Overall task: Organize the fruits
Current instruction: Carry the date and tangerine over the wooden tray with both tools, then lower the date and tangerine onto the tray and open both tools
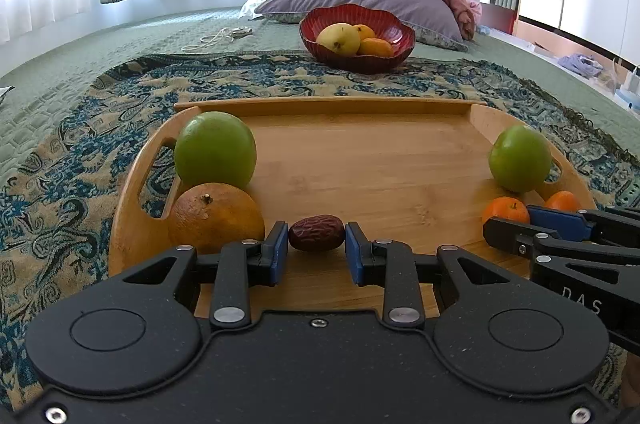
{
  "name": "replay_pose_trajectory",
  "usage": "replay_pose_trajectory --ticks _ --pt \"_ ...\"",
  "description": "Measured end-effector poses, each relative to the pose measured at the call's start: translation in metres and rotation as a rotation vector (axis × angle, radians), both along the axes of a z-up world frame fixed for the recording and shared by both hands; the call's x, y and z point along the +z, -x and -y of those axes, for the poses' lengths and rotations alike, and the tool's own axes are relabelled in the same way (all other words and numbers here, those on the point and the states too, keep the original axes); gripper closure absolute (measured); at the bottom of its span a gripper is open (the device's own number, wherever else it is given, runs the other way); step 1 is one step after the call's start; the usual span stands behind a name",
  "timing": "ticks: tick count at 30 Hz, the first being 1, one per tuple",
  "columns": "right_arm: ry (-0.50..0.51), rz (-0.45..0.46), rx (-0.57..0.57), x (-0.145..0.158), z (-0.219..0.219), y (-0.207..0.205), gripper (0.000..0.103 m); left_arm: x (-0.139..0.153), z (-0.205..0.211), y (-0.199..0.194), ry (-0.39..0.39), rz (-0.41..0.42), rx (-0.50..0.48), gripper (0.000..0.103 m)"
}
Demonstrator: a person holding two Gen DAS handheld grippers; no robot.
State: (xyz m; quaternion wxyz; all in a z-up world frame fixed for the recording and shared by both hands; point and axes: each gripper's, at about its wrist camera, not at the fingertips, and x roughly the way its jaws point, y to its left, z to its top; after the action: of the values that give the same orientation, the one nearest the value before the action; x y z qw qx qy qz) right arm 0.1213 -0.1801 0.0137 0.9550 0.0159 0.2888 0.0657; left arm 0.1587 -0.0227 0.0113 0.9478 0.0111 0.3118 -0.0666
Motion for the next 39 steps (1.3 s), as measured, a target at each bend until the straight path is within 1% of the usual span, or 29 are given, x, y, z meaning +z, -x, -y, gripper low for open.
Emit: replay_pose_trajectory --ticks 20,24,26,29,31,33,37,39 --pt "0.0 -0.001 -0.001 0.0 -0.001 0.0 0.064 -0.002 0.001 -0.001 -0.012 0.0 -0.005 0.074" --pt "-0.001 -0.004 -0.007 -0.001 0.0 0.0 0.061 -0.002 0.0 0.0 -0.004 -0.007 -0.005 0.074" --pt "-0.003 -0.007 -0.016 0.0 0.0 0.001 0.061 -0.001 -0.001 0.001 0.006 -0.01 -0.006 0.074" --pt "-0.004 -0.005 -0.013 0.0 0.001 0.005 0.059 0.001 -0.002 0.005 0.005 -0.004 -0.007 0.071" --pt "0.001 0.002 -0.01 0.001 0.0 0.007 0.054 0.003 -0.003 0.008 0.004 0.0 -0.009 0.068" --pt "0.008 0.013 -0.008 0.003 -0.001 0.009 0.054 0.006 -0.003 0.012 0.008 0.006 -0.016 0.065" --pt "0.007 0.03 0.007 0.011 -0.003 0.014 0.045 0.013 -0.003 0.021 0.01 0.025 -0.033 0.062" --pt "0.009 0.039 0.016 0.014 -0.004 0.018 0.045 0.016 -0.003 0.027 0.008 0.036 -0.041 0.058"
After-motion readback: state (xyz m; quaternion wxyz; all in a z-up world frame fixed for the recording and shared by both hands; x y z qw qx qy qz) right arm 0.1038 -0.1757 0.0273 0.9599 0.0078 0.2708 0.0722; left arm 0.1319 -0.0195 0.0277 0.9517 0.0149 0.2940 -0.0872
